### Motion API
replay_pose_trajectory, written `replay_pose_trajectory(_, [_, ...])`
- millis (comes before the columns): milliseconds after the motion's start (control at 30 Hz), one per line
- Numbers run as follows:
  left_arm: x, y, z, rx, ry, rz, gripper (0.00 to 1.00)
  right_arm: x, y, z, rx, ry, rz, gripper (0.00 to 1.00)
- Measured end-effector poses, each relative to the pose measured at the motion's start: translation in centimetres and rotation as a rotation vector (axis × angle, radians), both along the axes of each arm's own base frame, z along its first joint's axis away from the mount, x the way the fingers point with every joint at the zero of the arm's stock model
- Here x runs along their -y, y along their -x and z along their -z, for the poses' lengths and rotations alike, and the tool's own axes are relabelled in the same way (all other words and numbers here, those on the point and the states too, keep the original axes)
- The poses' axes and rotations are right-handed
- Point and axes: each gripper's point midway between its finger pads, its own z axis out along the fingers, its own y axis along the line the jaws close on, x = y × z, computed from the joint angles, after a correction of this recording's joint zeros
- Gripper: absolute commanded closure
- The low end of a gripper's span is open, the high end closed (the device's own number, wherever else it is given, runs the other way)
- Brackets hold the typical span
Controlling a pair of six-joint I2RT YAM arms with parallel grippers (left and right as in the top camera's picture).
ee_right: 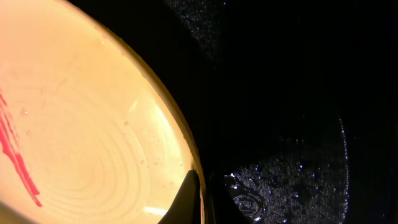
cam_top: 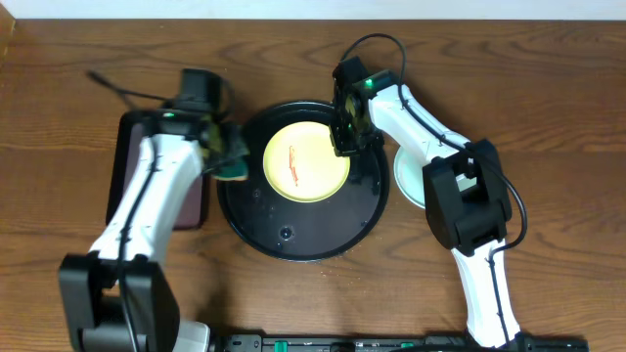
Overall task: Clean dirty plates on tray and stack at the side
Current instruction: 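Move right gripper to yellow plate rim and left sponge over it, then scrub the yellow plate with the sponge in the left gripper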
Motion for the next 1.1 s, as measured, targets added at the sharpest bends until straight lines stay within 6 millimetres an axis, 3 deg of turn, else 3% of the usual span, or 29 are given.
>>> replay_pose_trajectory(167, [5.1, -1.2, 2.1, 0.012, 0.018, 0.087, 0.93, 0.0, 0.0, 0.0, 0.007, 0.011, 0.001, 0.99])
replay_pose_trajectory(333, [8.2, -2.0, 5.5, -0.010, 0.029, 0.118, 0.93, -0.1, 0.0, 0.0, 0.008, 0.013, 0.001, 0.99])
replay_pose_trajectory(567, [9.9, -2.1, 8.6, -0.045, 0.023, 0.132, 0.93, -0.1, 0.0, 0.0, 0.008, 0.013, 0.001, 0.99])
replay_pose_trajectory(900, [12.9, -1.7, 8.8, -0.053, 0.127, 0.277, 0.93, -0.1, 0.0, 0.0, 0.008, 0.013, 0.001, 0.99])
replay_pose_trajectory(1100, [12.1, -2.0, 8.9, -0.044, 0.085, 0.229, 0.92, -0.1, 0.0, 0.0, 0.008, 0.013, 0.001, 0.99])
